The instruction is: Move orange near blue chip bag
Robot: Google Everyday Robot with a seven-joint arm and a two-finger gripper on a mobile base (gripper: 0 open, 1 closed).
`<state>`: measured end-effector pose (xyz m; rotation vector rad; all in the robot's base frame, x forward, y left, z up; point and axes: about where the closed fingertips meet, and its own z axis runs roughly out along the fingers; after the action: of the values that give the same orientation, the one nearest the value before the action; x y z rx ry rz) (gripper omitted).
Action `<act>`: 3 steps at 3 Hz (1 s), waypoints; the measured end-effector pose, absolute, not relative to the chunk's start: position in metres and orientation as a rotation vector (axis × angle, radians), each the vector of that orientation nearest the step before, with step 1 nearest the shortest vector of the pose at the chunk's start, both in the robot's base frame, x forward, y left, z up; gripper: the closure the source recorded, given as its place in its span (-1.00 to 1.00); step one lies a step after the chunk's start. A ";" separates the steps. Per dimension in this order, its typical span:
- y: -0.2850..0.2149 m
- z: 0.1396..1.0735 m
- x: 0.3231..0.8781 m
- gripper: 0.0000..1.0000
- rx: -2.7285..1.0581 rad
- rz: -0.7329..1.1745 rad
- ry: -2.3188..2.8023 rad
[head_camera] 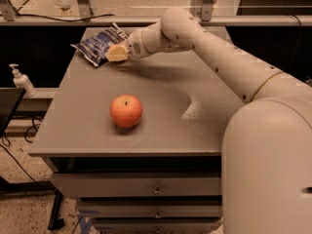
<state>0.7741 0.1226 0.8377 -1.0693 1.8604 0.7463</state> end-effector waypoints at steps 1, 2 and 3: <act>0.121 0.835 0.775 -0.27 -1.075 0.736 1.860; 0.118 0.835 0.777 -0.73 -1.075 0.728 1.858; 0.117 0.836 0.777 -1.00 -1.075 0.726 1.853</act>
Offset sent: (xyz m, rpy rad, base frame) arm 0.0064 -0.0146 0.0020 -0.0131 -0.0261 -0.0160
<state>0.7769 0.1170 0.8364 -1.0747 1.8527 0.7263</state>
